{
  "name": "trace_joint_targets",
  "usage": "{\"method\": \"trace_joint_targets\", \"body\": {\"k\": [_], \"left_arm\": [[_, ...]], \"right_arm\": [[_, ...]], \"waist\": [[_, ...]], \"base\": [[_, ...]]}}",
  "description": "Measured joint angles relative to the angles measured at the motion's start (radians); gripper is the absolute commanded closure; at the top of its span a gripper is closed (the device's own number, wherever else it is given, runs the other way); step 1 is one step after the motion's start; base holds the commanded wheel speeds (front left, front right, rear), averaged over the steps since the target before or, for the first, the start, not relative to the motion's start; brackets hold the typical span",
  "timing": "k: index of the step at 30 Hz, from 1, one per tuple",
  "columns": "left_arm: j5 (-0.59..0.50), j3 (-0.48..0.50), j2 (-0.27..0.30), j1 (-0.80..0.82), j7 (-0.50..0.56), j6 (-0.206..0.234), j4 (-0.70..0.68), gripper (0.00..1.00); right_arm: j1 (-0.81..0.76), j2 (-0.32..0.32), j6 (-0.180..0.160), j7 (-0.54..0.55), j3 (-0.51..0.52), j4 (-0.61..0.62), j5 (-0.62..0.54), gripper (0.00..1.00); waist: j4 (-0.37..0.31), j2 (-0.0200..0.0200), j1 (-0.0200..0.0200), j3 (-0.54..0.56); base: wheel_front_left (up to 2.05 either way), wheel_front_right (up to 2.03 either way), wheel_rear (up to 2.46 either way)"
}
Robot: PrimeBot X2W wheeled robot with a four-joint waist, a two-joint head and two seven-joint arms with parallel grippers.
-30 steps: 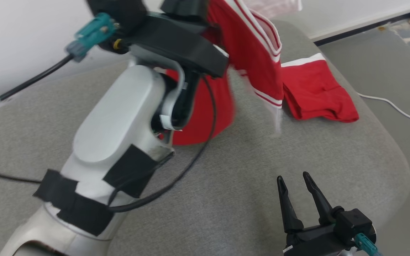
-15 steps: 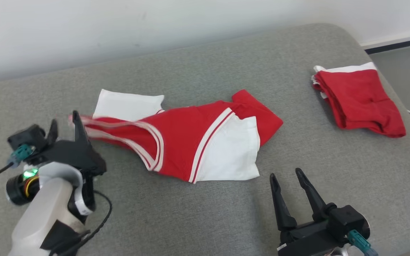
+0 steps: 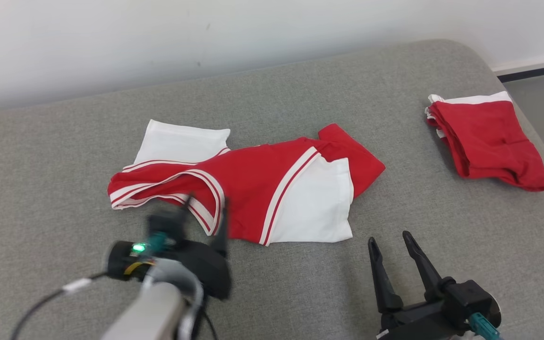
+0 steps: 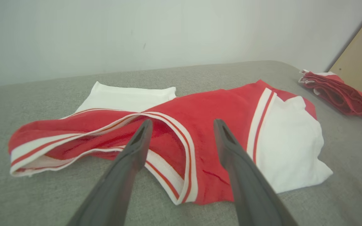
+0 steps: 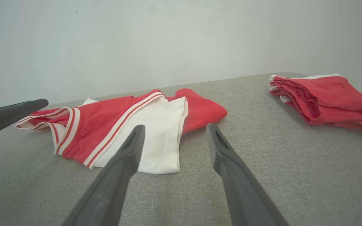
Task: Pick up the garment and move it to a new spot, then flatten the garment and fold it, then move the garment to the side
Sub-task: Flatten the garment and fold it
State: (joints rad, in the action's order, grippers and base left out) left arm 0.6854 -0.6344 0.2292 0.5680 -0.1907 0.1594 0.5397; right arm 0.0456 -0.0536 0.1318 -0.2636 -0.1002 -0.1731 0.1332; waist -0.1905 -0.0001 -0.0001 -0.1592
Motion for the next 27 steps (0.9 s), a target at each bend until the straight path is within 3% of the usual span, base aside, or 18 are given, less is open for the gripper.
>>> {"method": "trace_joint_targets", "body": {"k": [5, 8, 17, 18, 20, 27], "left_arm": [[-0.097, -0.170, -0.053, -0.010, 0.094, -0.019, -0.051, 0.00], [-0.131, -0.218, -0.066, -0.005, 0.148, -0.018, -0.011, 0.00], [-0.137, -0.220, -0.083, 0.046, 0.213, 0.034, 0.153, 0.00], [-0.135, -0.220, -0.085, 0.052, 0.221, 0.033, 0.166, 0.27], [-0.131, -0.220, -0.089, 0.060, 0.219, 0.024, 0.179, 1.00], [-0.107, -0.168, -0.098, 0.074, 0.098, 0.022, 0.102, 1.00]], "right_arm": [[0.015, 0.001, 0.000, 0.000, -0.017, 0.004, 0.000, 0.00], [0.022, 0.000, 0.000, 0.000, -0.022, 0.005, 0.006, 0.00], [0.025, 0.001, 0.000, 0.000, -0.019, 0.010, 0.017, 0.00], [0.025, 0.001, 0.000, 0.000, -0.019, 0.010, 0.018, 0.00], [0.025, 0.001, 0.000, 0.000, -0.016, 0.011, 0.025, 0.00], [0.021, 0.002, 0.000, 0.000, -0.012, 0.012, 0.025, 0.00]], "waist": [[-0.018, 0.0001, 0.0000, -0.007], [-0.041, 0.0001, 0.0000, -0.016], [-0.122, 0.0001, 0.0001, -0.048], [-0.128, 0.0000, 0.0000, -0.052], [-0.136, 0.0000, 0.0000, -0.058], [-0.108, 0.0001, 0.0001, -0.053]], "base": [[0.00, 0.00, 0.00], [0.00, 0.00, 0.00], [0.00, 0.00, 0.00], [0.00, 0.00, 0.00], [0.00, 0.00, 0.00], [0.00, 0.00, 0.00]]}}
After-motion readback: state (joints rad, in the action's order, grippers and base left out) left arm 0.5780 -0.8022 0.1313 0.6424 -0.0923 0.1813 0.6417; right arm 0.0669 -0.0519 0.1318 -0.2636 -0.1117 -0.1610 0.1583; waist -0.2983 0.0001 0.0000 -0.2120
